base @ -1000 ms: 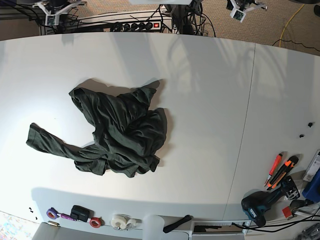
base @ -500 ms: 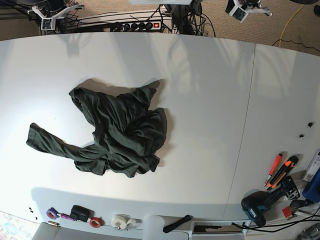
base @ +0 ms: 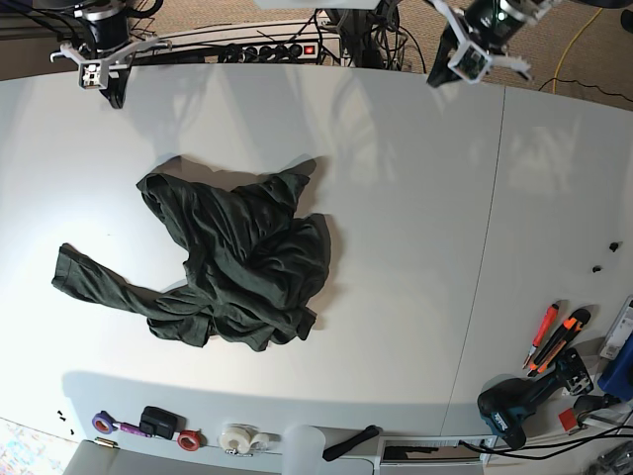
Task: Layout the t-shirt on the table in an organized manner, then fold the t-shirt properly
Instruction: 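Lower both grippers toward the dark green shirt, right gripper over its collar area, then grasp the shirt fabric with the right gripper and lift it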
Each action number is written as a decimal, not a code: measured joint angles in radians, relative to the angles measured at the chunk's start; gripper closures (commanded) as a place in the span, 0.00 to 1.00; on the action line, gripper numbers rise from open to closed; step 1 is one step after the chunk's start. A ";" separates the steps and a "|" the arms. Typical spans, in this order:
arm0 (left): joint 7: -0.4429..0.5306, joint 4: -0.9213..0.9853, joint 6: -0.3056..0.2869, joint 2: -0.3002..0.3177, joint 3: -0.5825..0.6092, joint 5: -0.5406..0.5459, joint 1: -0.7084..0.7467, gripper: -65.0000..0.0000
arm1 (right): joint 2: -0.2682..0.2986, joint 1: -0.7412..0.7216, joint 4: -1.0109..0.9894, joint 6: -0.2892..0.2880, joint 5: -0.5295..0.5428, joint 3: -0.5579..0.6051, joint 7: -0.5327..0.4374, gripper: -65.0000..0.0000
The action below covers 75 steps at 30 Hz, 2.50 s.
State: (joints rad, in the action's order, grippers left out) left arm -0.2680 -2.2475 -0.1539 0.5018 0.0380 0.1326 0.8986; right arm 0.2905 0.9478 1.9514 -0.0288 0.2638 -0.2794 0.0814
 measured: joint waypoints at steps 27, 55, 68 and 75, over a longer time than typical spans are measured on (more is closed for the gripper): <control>0.007 0.001 -0.188 -0.100 0.001 -0.005 -0.282 1.00 | -0.024 -0.286 0.000 -0.015 -0.106 0.000 0.124 0.58; -0.008 0.005 -0.188 -0.177 0.001 -0.008 -0.282 0.62 | -0.062 -0.600 -0.005 -0.233 -0.106 0.017 0.258 0.47; -0.023 0.005 -0.188 -0.177 0.001 -0.008 -0.282 0.62 | -0.133 -0.802 -0.274 -0.175 -0.185 0.231 0.228 0.47; -0.023 0.005 -0.188 -0.178 0.001 -0.008 -0.282 0.62 | -0.182 -0.906 -0.380 -0.167 -0.183 0.230 0.228 0.48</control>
State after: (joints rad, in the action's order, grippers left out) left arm -0.2913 -2.2425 -0.3416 0.3241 0.0387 0.1249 0.6167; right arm 0.1089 0.0418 1.5711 -0.1959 0.0807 -0.0494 0.3092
